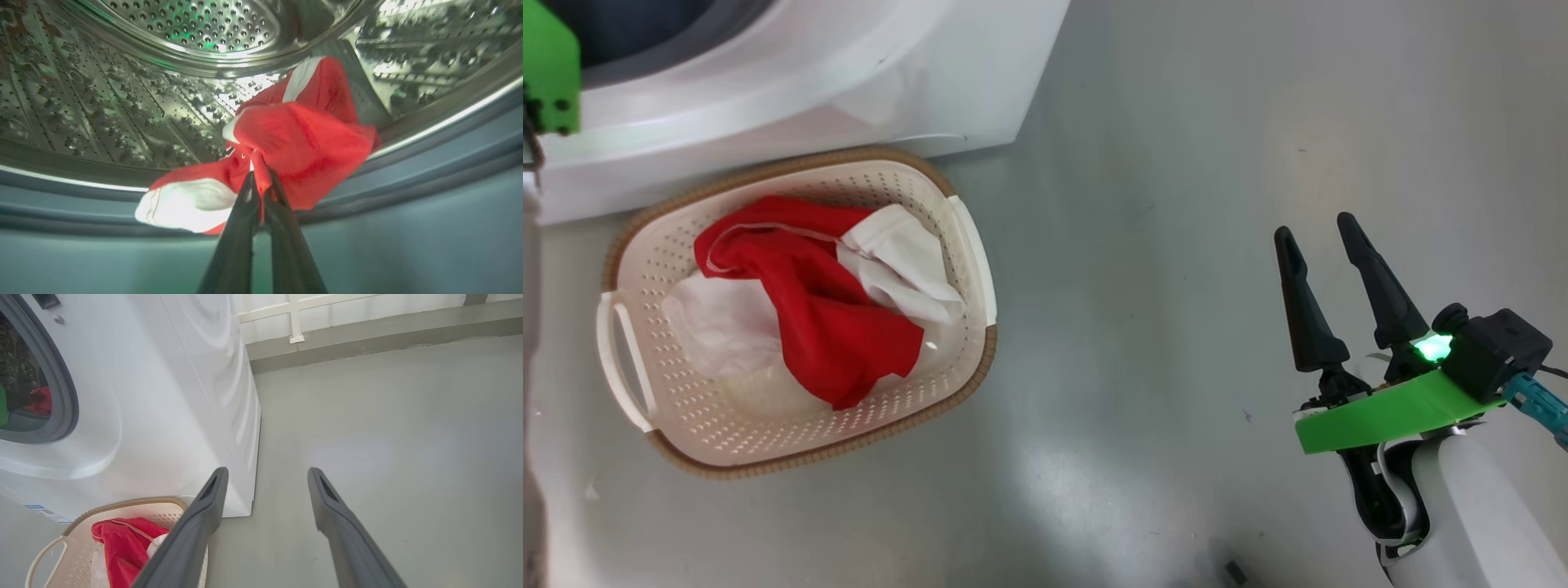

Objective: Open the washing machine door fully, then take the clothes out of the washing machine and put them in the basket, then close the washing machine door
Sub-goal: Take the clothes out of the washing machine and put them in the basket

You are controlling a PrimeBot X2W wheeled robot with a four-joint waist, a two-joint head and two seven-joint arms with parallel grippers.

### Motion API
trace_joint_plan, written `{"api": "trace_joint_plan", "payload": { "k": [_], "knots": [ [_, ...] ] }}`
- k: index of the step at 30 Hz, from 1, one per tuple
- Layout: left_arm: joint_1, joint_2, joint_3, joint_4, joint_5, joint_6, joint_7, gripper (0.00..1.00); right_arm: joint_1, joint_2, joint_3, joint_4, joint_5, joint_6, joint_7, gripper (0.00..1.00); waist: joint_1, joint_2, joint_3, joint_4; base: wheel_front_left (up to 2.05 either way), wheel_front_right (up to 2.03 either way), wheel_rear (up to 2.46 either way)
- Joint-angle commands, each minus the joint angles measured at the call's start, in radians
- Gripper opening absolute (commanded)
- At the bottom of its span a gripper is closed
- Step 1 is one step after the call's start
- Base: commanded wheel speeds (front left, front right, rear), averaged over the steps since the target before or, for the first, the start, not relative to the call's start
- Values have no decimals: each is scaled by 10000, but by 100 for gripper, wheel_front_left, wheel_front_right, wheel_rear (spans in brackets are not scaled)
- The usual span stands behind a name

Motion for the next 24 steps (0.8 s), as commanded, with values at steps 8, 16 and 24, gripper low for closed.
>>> {"api": "trace_joint_plan", "payload": {
  "k": [8,16,24],
  "knots": [
    [688,-313,1284,-526,-1713,-570,-1841,0,288,-142,2,-196,4,48,-65,100,0,0,-565,399,0,0,0],
    [1563,-556,1758,-1199,-2450,-1154,-2449,0,476,-296,-3,-179,-39,48,-65,100,0,0,-1063,628,0,0,0],
    [3256,-788,2248,-4042,-2674,-1367,-2464,0,720,-386,-136,-182,-77,48,-65,100,0,0,-1420,829,0,0,0]
  ]
}}
